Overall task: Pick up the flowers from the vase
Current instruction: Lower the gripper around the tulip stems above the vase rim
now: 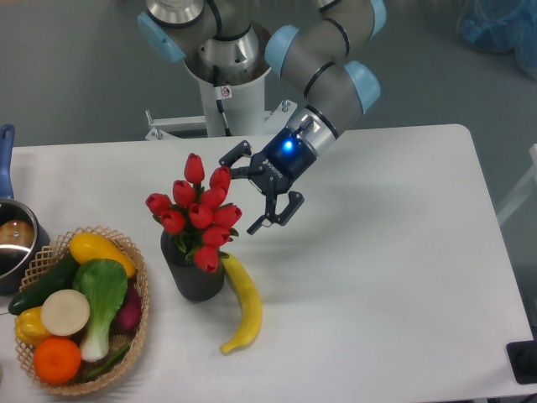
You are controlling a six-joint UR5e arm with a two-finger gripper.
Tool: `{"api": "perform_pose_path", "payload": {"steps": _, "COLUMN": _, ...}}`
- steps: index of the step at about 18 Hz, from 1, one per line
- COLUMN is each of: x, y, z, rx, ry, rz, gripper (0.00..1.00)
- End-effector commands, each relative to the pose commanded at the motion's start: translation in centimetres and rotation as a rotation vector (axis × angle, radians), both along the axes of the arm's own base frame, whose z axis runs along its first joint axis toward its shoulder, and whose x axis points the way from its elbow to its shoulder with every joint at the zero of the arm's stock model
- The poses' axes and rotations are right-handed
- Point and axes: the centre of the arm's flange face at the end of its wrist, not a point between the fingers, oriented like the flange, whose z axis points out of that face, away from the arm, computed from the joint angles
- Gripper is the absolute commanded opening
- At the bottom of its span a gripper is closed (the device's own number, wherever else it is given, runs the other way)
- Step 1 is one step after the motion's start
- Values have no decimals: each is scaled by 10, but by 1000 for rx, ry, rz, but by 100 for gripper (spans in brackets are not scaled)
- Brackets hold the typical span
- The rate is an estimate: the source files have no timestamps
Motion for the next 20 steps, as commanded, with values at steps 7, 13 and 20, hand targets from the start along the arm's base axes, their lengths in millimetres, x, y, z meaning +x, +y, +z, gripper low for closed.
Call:
{"api": "perform_pose_path", "payload": {"steps": 7, "x": 10, "y": 13, "z": 5, "rx": 23, "ry": 22, "rz": -37, "gripper": 100}}
{"api": "perform_pose_path", "payload": {"steps": 13, "x": 16, "y": 20, "z": 1, "rx": 31, "ry": 37, "rz": -60, "gripper": 100}}
{"api": "perform_pose_path", "payload": {"steps": 20, "x": 21, "y": 31, "z": -1, "rx": 38, "ry": 50, "rz": -85, "gripper": 100}}
